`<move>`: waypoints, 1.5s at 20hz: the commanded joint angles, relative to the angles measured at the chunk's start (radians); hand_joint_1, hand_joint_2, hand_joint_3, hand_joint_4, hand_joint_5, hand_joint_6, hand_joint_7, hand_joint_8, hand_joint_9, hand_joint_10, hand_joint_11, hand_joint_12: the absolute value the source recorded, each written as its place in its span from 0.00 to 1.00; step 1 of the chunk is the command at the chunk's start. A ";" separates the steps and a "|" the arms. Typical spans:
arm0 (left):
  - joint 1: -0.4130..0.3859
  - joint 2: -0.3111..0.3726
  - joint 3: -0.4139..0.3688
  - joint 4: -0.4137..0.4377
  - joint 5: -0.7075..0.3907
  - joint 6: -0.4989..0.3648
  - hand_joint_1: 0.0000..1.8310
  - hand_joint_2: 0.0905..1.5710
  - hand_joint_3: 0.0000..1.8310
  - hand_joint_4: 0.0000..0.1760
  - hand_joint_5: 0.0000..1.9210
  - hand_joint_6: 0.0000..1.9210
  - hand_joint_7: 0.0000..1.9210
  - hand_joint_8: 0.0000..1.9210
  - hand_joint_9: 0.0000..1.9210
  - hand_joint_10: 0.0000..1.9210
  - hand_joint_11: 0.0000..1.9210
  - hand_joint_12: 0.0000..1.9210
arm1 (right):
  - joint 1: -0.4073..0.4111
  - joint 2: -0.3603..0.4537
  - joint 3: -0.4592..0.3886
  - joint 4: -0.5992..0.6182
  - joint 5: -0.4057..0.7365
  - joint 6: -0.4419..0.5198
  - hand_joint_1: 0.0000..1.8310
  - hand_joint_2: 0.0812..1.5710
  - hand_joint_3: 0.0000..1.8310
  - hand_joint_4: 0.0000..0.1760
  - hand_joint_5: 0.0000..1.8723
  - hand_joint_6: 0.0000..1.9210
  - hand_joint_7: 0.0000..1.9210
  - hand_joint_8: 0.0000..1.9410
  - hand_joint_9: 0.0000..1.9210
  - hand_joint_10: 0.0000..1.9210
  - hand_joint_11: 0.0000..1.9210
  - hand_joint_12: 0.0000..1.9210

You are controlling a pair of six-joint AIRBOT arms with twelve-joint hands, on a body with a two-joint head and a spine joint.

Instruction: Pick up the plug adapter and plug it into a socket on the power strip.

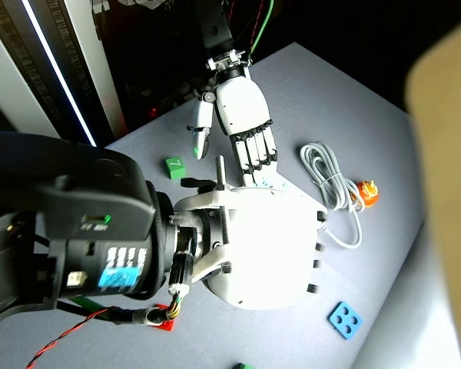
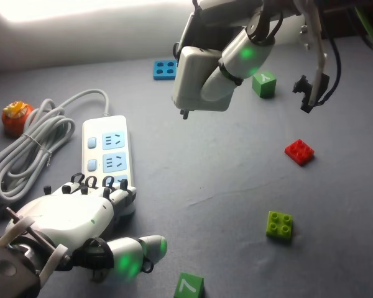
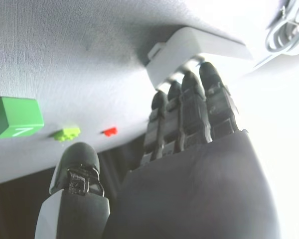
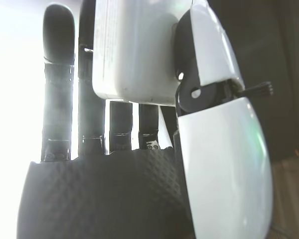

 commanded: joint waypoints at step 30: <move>0.006 -0.004 0.000 -0.003 -0.005 -0.006 0.00 0.78 0.00 0.00 0.09 0.00 0.13 0.00 0.14 0.00 0.00 0.25 | -0.020 -0.364 0.015 -1.770 0.002 1.430 0.66 0.71 0.00 0.00 0.48 0.55 0.52 0.55 0.55 0.22 0.35 0.57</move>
